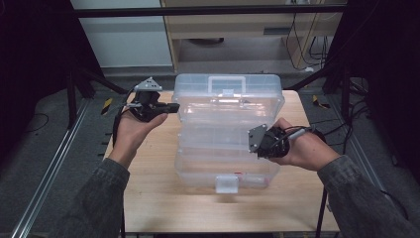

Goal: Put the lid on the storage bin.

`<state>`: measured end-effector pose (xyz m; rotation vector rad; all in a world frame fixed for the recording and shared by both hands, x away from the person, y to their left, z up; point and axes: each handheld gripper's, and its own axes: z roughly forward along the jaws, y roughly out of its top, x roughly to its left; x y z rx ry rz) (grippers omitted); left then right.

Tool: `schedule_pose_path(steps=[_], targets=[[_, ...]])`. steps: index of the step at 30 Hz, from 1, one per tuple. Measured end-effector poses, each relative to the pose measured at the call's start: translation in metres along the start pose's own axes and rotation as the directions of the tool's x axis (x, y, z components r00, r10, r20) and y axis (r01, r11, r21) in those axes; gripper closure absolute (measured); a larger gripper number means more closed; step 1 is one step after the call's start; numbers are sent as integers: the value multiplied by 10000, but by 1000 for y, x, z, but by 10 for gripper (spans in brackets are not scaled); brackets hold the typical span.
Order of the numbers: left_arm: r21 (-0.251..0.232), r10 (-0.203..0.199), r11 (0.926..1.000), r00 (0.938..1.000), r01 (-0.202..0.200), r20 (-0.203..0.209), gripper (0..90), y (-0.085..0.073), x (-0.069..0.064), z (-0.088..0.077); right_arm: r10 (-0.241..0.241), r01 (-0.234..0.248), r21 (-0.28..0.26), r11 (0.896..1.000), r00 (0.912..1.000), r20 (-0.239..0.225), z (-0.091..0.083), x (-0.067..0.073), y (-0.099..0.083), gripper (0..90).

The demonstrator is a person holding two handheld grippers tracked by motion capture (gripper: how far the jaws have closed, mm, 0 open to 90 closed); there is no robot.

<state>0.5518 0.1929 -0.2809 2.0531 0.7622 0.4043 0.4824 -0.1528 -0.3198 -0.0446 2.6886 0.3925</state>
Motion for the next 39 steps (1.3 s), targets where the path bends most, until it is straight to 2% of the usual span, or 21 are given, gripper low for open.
schedule_pose_path(steps=[16,19,28,33,39], targets=[[-136,-16,9999,9999,18,139,899,-14,-4,-8,15,-15,-48,10000,10000,-5,1,7,-2,802],[-148,-65,9999,9996,69,266,899,-17,-5,-8,-13,13,-40,10000,10000,-33,2,9,-2,798],[-65,78,10000,9994,-76,336,898,-24,-12,-10,-2,2,-127,9999,10000,-1,4,15,-3,764],[-61,105,9999,9988,-102,472,898,-29,-15,-10,227,-217,-387,9990,9994,243,1,20,-5,680],[-2,159,9999,9982,-159,582,898,-36,-19,-10,897,-818,-878,9928,9919,899,-8,26,-14,523]])
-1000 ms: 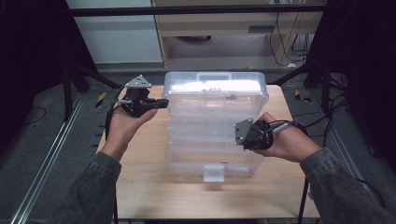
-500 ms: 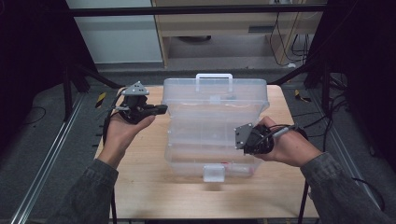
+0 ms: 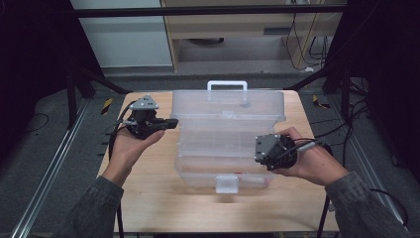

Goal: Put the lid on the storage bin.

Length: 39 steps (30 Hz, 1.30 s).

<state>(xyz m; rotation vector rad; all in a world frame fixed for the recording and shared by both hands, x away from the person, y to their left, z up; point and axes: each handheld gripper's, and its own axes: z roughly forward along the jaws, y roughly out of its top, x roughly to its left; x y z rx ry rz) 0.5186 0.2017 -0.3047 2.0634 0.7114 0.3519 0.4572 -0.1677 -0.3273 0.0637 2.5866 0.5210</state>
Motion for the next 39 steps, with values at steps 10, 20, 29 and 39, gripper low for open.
schedule_pose_path(steps=[10,20,29,39], targets=[[189,198,9996,9998,-199,62,898,-10,-7,-1,954,-947,-139,9954,9938,569,-9,13,-16,358],[374,320,9988,9992,-329,242,898,-25,-16,-1,2212,-2198,-246,9752,9691,1090,-21,24,-42,249],[623,625,9960,9979,-636,194,898,-40,-28,1,3091,-3111,-131,9503,9374,1604,-26,30,-67,225],[518,555,9971,9984,-561,129,898,-54,-32,0,3362,-3394,-58,9406,9289,1552,-21,33,-76,219]])
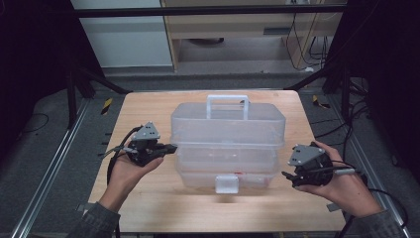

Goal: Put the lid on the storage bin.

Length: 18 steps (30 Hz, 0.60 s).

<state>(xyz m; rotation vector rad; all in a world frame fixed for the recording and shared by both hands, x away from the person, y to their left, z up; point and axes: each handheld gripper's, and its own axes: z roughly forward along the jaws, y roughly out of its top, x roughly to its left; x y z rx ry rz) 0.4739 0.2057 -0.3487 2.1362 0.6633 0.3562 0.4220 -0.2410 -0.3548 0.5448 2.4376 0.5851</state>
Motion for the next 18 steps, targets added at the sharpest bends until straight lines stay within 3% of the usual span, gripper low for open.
schedule_pose_path(steps=[18], targets=[[-60,-120,9999,9999,120,111,898,-16,-6,3,496,-498,332,9982,9988,50,6,1,-21,209]])
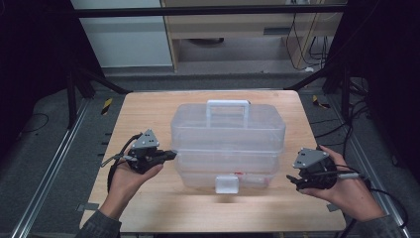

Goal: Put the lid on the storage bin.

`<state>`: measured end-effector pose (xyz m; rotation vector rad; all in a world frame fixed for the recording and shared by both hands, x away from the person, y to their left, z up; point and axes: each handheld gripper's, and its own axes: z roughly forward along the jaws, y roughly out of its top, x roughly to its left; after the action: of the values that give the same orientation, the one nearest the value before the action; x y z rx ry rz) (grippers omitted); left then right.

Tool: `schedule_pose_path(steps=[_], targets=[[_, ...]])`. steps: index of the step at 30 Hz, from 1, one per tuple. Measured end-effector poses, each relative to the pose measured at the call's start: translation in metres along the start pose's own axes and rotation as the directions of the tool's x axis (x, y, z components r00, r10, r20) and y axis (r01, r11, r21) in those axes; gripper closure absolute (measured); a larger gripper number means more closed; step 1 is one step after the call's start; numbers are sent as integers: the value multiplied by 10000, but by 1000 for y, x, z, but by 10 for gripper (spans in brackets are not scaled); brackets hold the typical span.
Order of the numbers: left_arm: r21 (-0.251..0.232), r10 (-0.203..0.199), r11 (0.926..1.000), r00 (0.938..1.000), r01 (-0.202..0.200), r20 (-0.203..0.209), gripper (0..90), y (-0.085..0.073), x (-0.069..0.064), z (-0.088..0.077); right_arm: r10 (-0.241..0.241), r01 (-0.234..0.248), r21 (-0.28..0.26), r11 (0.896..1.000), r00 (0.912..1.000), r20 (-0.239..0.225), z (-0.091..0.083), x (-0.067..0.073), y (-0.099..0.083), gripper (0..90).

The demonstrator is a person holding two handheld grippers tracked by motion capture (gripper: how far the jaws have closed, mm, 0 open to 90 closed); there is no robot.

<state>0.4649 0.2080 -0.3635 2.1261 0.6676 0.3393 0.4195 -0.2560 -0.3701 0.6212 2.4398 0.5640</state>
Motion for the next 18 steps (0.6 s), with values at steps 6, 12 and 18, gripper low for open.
schedule_pose_path(steps=[6,12,18], targets=[[-15,-112,9999,9999,112,-2,898,-5,1,-1,78,-78,74,9999,10000,-20,1,0,-4,206],[57,-194,9998,9998,194,-34,898,-11,2,-1,133,-132,96,9999,9999,-67,4,1,-5,205],[92,-196,9998,9998,197,-46,898,-12,2,-1,184,-183,113,9998,9998,-91,7,1,-6,203]])
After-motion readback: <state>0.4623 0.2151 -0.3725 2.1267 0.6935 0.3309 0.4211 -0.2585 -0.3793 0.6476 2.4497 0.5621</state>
